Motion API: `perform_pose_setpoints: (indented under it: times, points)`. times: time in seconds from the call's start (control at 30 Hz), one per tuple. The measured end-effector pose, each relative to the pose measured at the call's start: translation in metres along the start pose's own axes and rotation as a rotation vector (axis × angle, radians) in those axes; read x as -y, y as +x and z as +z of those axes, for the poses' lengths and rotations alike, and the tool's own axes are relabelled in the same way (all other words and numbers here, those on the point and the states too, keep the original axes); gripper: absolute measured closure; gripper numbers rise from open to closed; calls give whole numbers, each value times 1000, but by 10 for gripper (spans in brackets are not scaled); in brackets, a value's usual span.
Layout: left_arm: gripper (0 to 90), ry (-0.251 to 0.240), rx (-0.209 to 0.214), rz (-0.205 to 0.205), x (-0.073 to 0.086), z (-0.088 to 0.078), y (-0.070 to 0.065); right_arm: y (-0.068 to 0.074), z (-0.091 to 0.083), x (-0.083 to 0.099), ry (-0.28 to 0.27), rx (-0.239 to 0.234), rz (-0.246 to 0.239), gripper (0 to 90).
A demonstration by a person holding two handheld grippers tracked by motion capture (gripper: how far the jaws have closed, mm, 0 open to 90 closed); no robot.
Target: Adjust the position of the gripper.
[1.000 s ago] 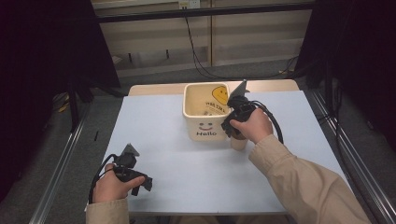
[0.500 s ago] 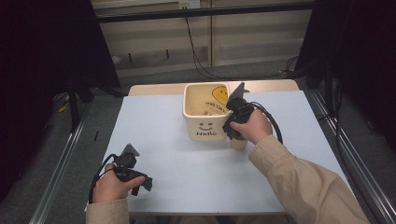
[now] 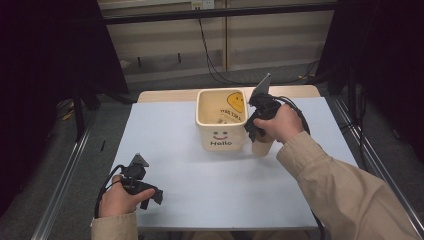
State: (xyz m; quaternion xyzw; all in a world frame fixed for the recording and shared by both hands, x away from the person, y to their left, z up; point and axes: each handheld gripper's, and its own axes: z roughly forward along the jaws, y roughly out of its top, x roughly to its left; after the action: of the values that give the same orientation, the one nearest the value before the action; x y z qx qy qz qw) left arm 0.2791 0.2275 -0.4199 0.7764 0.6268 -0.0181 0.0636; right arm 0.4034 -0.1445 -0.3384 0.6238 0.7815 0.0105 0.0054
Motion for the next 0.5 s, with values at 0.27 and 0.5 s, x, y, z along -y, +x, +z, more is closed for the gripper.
perform_pose_setpoints:
  times: [0.27, 0.5]
  points:
    - [46, -4, 2, -3, 0, -1, 0, -2, -30, -3, 1, 8, -7, 201]
    - [46, -4, 4, -3, 0, -1, 0, -1, -70, -11, -6, 9, -16, 201]
